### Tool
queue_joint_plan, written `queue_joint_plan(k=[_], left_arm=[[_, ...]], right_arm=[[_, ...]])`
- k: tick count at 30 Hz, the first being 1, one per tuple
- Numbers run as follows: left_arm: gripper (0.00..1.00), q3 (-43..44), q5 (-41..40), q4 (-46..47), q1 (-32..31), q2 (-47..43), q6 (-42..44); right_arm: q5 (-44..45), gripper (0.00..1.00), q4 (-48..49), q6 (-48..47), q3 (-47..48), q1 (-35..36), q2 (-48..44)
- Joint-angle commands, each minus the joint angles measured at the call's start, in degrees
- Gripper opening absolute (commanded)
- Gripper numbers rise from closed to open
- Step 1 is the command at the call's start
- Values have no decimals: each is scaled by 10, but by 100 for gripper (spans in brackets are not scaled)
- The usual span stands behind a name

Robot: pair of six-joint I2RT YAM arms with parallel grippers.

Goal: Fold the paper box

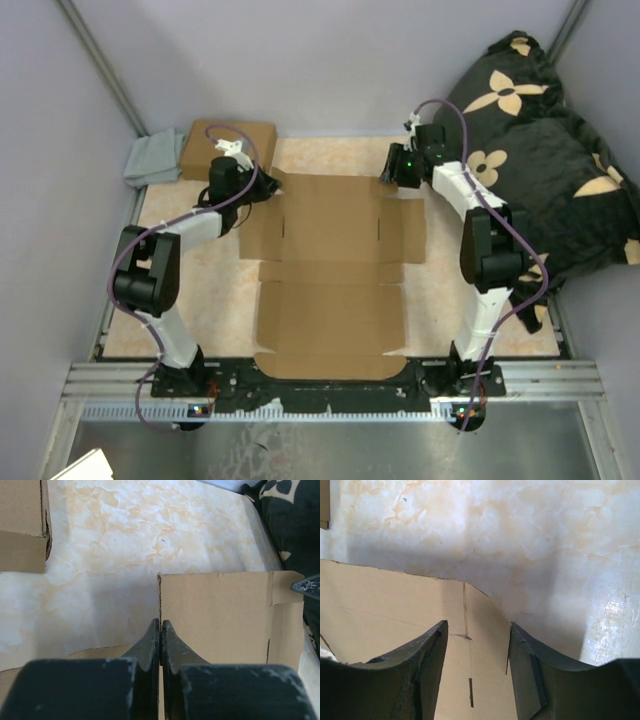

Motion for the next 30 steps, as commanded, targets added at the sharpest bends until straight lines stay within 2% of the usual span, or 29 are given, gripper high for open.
queue_joint_plan(k=[1,8,16,19,25,30], left_arm=[[0,10,0,-5,-1,-11,4],[0,52,-6,-62,-2,18,9],[0,121,-45,-144,-7,59,19],[0,157,-60,-181,-18,80,32],[1,216,-79,-235,-35,123,45],[16,231,-87,-244,-38,138,44]], right_arm=[[-13,50,23,7,1,-3,-27],[-1,46,7,6,31,12,15],[105,29,-59,-14,102,58,79],[136,26,-78,-16,129,70,101],[175,26,-94,-20,157,87,123],[200,34,-102,-25,169,92,133]])
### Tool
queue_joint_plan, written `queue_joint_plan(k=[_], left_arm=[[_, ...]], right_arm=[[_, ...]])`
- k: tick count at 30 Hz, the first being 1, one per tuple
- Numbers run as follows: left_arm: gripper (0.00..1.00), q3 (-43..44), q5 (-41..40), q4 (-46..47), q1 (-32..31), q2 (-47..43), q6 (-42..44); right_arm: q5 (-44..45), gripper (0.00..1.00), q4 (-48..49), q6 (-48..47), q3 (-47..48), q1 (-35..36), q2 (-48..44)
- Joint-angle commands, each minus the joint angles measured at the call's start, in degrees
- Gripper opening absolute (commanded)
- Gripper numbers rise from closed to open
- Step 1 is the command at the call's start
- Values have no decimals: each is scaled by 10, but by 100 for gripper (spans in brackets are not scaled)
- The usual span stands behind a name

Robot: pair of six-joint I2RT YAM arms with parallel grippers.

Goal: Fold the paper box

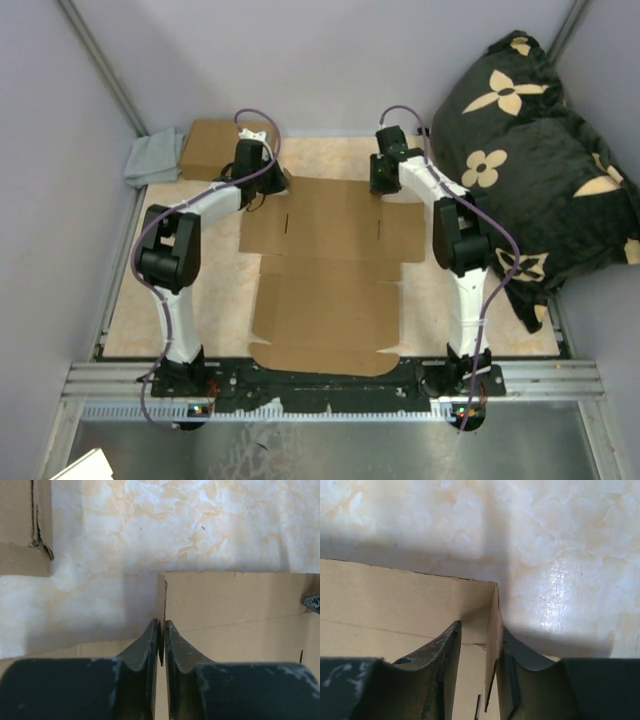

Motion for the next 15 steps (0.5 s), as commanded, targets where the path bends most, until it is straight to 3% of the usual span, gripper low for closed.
queue_joint_plan(k=[1,7,15], left_arm=[[21,23,-9,-20,-7,11,7],[29,38,2,-21,-7,22,8],[33,47,33,-3,-7,39,-4]], right_arm=[[35,36,-3,-9,37,9,4],[31,47,-3,-7,47,8,11],[3,49,5,-6,54,9,16]])
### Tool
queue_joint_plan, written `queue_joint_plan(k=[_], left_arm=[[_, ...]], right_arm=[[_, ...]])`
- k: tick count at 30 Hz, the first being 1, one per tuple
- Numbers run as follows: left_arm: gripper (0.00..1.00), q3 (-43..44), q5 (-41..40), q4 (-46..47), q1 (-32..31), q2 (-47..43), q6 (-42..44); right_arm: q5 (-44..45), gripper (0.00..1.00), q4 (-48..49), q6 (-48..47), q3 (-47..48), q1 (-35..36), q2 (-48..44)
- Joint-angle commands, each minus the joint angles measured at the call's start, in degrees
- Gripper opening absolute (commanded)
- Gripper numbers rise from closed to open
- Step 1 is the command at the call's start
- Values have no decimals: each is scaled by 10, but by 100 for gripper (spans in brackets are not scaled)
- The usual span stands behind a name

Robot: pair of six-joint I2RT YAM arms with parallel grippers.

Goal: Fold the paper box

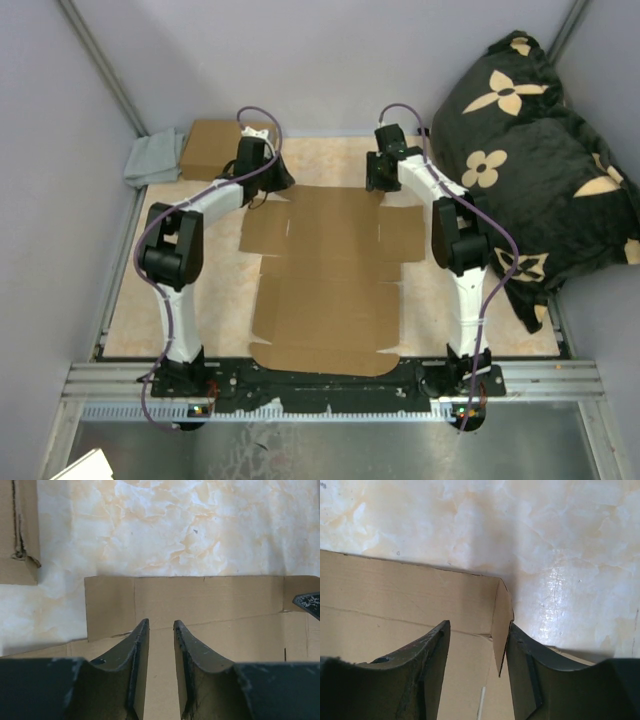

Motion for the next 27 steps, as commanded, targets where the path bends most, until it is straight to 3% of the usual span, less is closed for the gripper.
queue_joint_plan(k=[1,6,15,27], left_arm=[[33,18,26,15,-3,22,-4],[35,19,-38,-11,-1,24,-4],[58,36,-136,-48,4,7,12],[57,79,-104,-73,14,57,14]], right_arm=[[-16,49,13,-4,34,7,5],[-8,49,3,-4,43,7,6],[4,50,-17,-6,53,7,10],[-11,50,-17,-4,47,7,5]])
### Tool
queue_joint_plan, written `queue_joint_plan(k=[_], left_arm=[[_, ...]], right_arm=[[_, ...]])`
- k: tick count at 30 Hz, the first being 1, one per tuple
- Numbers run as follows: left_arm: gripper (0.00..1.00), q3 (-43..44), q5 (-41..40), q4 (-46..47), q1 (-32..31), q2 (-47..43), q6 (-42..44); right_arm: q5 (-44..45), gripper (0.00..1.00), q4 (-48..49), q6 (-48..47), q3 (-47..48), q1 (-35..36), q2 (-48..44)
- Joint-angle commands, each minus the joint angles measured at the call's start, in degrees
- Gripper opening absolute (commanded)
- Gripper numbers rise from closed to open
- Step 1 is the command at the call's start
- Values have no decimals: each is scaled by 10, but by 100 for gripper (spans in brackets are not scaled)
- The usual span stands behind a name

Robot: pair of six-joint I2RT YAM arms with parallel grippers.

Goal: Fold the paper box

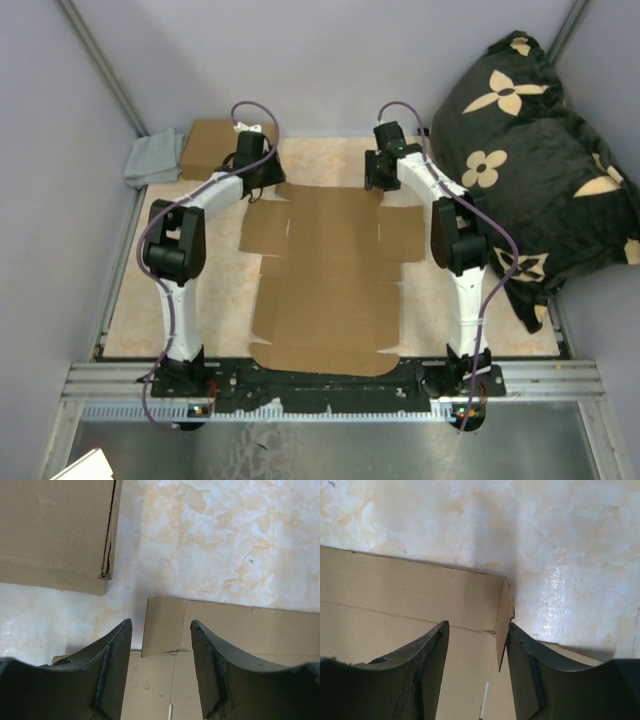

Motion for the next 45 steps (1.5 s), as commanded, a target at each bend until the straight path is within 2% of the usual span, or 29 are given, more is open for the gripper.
queue_joint_plan(k=[1,10,23,38,45], left_arm=[[57,16,13,-12,3,30,6],[55,33,27,-24,4,55,5],[49,17,122,23,-9,31,-21],[48,32,138,32,-40,12,-29],[48,45,143,35,-46,17,-34]], right_arm=[[-5,50,6,-3,25,5,0],[-11,50,8,-2,22,5,0],[-25,51,12,2,20,5,-1],[-50,53,21,2,28,13,-6],[-57,54,11,2,47,15,19]])
